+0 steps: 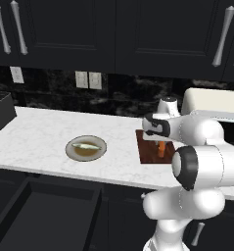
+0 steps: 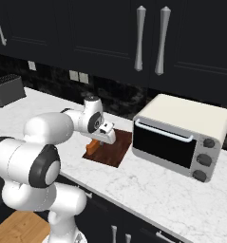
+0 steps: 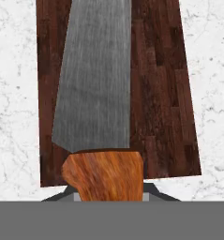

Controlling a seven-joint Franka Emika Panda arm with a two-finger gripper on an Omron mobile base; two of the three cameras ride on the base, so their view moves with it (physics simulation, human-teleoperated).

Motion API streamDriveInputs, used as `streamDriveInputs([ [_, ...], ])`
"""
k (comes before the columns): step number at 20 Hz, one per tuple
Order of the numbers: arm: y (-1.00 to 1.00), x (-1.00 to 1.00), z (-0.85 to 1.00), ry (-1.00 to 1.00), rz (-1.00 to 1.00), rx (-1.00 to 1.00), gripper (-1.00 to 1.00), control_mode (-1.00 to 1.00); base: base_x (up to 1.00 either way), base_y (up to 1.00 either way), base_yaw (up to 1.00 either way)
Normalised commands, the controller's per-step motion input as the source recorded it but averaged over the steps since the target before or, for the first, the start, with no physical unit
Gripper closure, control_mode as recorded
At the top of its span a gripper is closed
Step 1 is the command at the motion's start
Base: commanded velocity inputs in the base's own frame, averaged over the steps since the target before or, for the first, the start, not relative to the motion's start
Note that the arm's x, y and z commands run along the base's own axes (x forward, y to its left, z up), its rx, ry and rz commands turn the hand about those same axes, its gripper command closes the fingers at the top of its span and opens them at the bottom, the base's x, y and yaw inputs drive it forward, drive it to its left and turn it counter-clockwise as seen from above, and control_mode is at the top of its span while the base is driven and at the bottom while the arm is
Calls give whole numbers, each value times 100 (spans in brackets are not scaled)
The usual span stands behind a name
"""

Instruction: Pick up the knife from the drawer and place it on the cutting board. Then place the meat from the plate to the cutting board.

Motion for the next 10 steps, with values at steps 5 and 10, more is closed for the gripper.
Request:
streamDriveInputs([
  [5,-45,55,-46,3,2,0,100,-100,0,0,0],
  [10,-32,9,-48,0,0,0,100,-100,0,0,0],
])
